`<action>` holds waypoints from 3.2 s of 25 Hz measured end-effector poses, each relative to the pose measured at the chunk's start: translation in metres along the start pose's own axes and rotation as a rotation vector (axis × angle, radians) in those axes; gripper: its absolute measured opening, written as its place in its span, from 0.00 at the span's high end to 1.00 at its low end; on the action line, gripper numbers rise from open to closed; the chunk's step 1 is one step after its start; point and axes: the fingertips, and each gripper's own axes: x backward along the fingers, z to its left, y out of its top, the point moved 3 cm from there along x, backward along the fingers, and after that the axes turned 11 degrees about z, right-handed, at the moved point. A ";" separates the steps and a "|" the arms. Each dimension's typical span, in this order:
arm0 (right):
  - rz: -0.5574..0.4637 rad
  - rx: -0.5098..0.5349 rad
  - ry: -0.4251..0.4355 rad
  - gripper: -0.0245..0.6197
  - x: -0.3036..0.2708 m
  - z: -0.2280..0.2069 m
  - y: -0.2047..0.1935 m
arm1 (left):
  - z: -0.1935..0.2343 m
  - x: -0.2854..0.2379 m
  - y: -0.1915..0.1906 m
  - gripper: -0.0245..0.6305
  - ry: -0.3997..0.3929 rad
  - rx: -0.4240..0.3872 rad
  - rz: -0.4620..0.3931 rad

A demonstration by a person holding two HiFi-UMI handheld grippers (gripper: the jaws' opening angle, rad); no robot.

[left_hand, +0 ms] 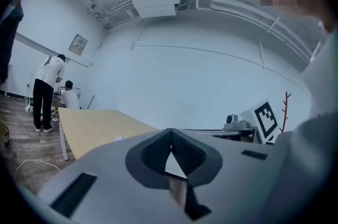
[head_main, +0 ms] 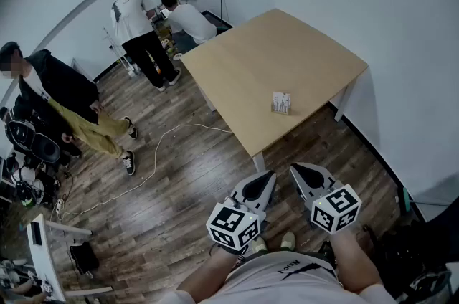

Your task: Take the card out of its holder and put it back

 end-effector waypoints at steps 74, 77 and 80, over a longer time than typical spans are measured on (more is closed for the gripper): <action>0.451 0.246 0.028 0.93 -0.251 -0.272 0.063 | 0.264 -0.249 0.086 0.94 -0.081 -0.017 0.065; 0.607 0.363 0.045 0.86 -0.274 -0.313 0.062 | 0.278 -0.269 0.097 0.94 -0.040 -0.003 0.075; 0.739 0.464 0.062 0.85 -0.302 -0.347 0.070 | 0.297 -0.291 0.111 0.94 0.004 0.009 0.083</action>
